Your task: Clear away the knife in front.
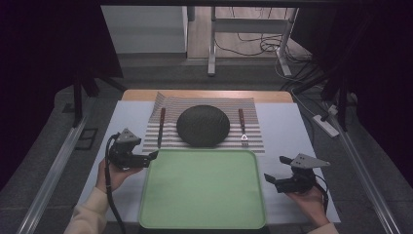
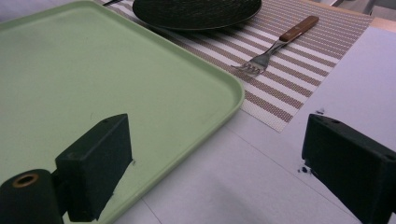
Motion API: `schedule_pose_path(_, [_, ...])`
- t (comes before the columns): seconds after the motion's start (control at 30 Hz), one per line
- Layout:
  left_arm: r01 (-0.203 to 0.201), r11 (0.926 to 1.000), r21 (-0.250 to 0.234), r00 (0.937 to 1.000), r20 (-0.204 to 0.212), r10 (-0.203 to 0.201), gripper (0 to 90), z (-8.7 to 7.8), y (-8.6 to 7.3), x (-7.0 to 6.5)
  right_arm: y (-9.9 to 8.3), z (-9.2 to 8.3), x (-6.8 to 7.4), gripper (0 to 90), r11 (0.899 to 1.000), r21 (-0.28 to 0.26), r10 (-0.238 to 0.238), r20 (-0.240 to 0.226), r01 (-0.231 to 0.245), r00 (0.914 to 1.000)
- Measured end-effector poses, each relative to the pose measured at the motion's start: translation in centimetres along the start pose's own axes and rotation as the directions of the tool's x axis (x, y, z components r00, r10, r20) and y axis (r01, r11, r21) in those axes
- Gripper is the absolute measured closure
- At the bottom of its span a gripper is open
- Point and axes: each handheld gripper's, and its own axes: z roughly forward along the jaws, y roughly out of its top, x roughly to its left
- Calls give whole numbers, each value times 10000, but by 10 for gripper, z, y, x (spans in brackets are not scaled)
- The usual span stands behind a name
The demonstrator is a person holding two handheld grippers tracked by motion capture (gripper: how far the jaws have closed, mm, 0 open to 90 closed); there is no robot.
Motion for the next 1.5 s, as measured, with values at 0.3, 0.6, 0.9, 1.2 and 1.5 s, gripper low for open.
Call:
schedule_pose_path(0.3, [149, 9997, 181, 9999, 26, -149, 174, 14, 11, 13, 0, 1, 0, 82, 10000, 57, -4, -14, 4, 10000])
schedule_pose_path(0.6, [189, 9991, 372, 9998, 12, -189, 179, 32, 26, 25, -1, 2, 0, 83, 9999, 138, 9, -26, -9, 10000])
schedule_pose_path(0.9, [238, 9972, 715, 9997, -57, -234, 200, 55, 37, 40, -1, 3, -1, 83, 9999, 162, 30, -44, -29, 10000])
schedule_pose_path(1.2, [13, 9945, 1052, 9994, 332, -48, 513, 87, 48, 51, -1, 4, -2, 83, 9997, 240, 37, -1, -37, 10000])
schedule_pose_path(1.5, [-557, 9823, 1786, 9942, 1001, 382, 890, 110, 47, 50, -2, 5, -2, 84, 9995, 311, 61, 21, -62, 10000])
